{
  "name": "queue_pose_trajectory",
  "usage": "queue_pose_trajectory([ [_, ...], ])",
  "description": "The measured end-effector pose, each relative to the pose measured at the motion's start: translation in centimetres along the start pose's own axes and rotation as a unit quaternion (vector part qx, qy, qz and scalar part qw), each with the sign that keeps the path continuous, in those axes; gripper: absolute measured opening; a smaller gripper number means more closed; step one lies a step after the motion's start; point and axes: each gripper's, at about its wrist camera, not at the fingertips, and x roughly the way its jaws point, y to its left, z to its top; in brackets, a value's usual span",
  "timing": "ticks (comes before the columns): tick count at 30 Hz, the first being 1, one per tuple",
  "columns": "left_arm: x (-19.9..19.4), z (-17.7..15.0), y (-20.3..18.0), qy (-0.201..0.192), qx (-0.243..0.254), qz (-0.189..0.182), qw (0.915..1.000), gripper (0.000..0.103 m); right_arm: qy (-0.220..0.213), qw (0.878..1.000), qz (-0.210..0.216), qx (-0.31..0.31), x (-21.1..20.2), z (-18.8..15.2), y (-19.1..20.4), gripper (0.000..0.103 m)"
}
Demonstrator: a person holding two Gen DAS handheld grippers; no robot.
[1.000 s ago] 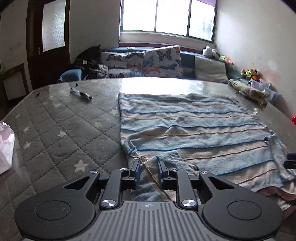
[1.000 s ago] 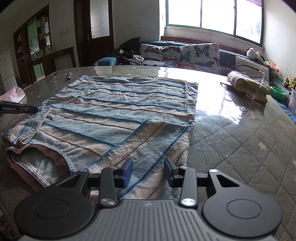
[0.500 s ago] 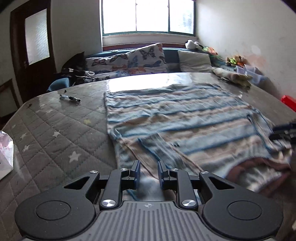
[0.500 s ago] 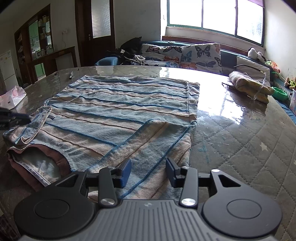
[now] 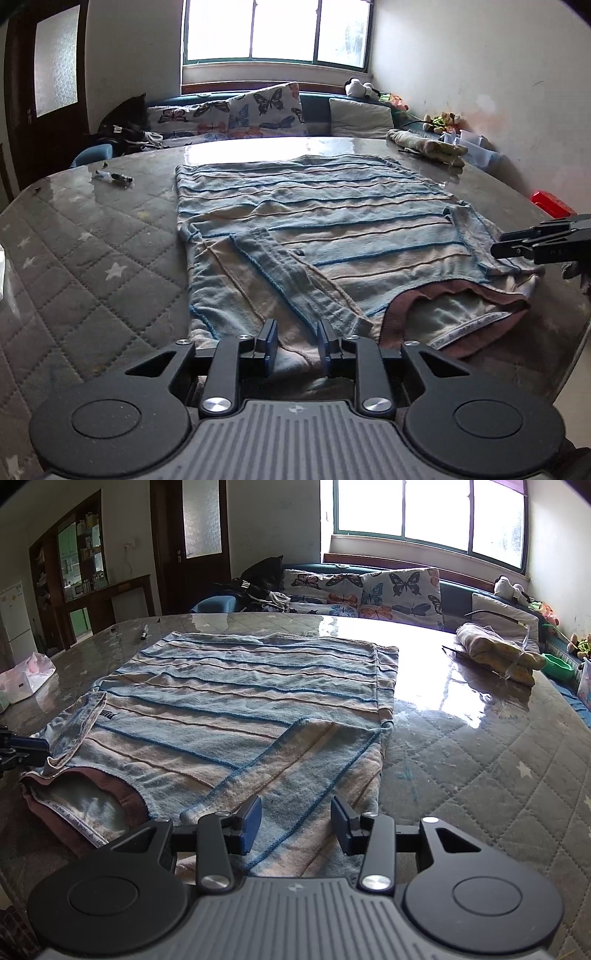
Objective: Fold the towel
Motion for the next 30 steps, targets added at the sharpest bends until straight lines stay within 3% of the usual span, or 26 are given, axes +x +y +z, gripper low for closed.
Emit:
queue_pose_trajectory([
  [8, 0.2, 0.0, -0.9, 0.002, 0.017, -0.001, 0.9998, 0.031, 0.001, 1.000, 0.000, 0.002, -0.1, -0.1, 0.0, 0.042],
  [17, -1.0, 0.1, -1.7, -0.011, 0.051, -0.008, 0.9986, 0.041, -0.001, 1.000, 0.005, -0.003, -0.7, 0.0, 0.3, 0.042],
  [23, -1.1, -0.5, -2.4, 0.002, 0.076, -0.015, 0.9970, 0.041, 0.012, 0.999, 0.018, -0.023, -0.9, -0.7, 1.2, 0.042],
  [30, -3.7, -1.0, -2.2, 0.002, 0.113, -0.011, 0.9935, 0.048, 0.024, 0.997, 0.026, -0.070, -2.5, -1.2, 2.2, 0.042],
])
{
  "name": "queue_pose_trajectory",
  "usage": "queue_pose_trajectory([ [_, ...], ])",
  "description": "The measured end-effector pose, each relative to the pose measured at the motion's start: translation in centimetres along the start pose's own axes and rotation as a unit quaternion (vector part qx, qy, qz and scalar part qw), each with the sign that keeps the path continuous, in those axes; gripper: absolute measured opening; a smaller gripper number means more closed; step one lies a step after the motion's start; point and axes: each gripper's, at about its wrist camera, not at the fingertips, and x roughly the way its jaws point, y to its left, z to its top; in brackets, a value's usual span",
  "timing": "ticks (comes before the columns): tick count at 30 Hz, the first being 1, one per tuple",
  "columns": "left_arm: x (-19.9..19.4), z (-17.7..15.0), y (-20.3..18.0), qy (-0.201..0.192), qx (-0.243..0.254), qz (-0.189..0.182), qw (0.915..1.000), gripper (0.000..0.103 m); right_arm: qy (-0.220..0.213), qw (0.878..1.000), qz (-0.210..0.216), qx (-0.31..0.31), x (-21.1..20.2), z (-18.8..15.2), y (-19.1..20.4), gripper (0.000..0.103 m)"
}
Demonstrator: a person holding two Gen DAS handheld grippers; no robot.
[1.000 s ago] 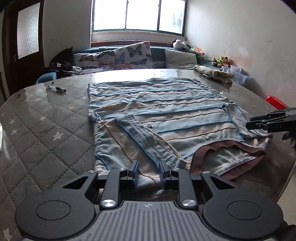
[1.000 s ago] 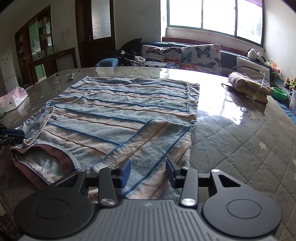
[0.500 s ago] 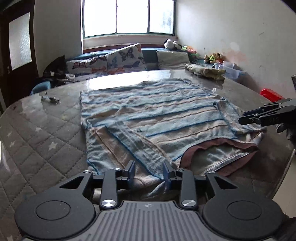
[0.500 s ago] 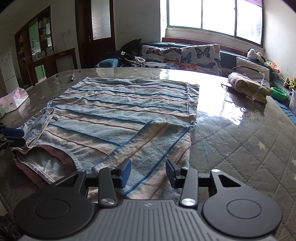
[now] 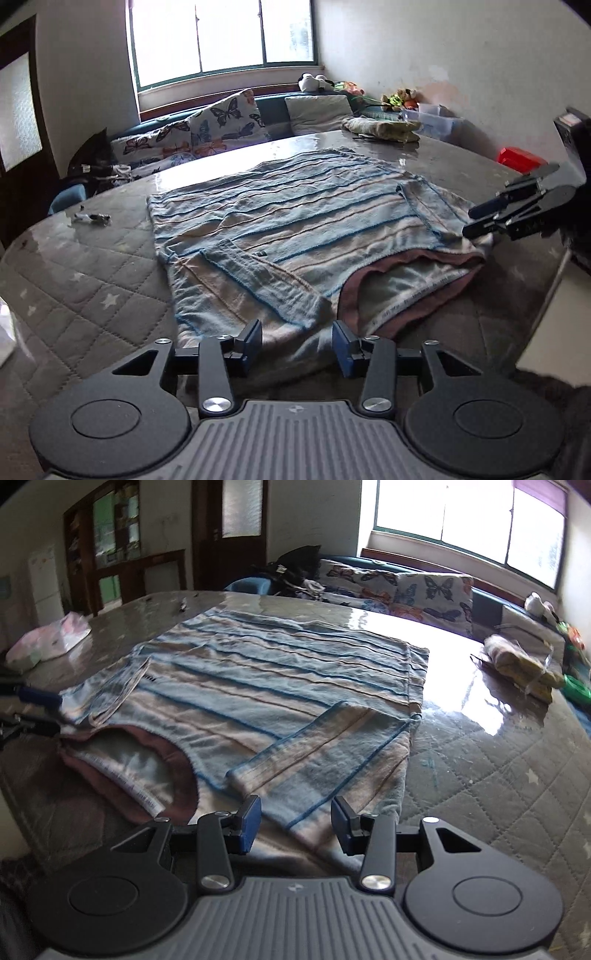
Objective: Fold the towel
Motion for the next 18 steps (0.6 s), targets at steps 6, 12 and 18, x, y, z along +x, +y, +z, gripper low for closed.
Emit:
queue_pose_trajectory([
  [6, -0.5, -1.2, -1.6, -0.005, 0.065, 0.021, 0.9977, 0.053, 0.008, 0.999, 0.012, -0.048, -1.6, -0.8, 1.5, 0.050],
  [12, 0.7, -1.6, -3.4, -0.025, 0.129, 0.033, 0.9908, 0.053, 0.003, 0.997, 0.018, -0.081, -1.9, -1.3, 2.9, 0.051],
  [18, 1.2, -1.8, -4.4, -0.047, 0.161, 0.032, 0.9853, 0.029, 0.002, 0.996, 0.015, -0.089, -1.4, -1.6, 3.4, 0.052],
])
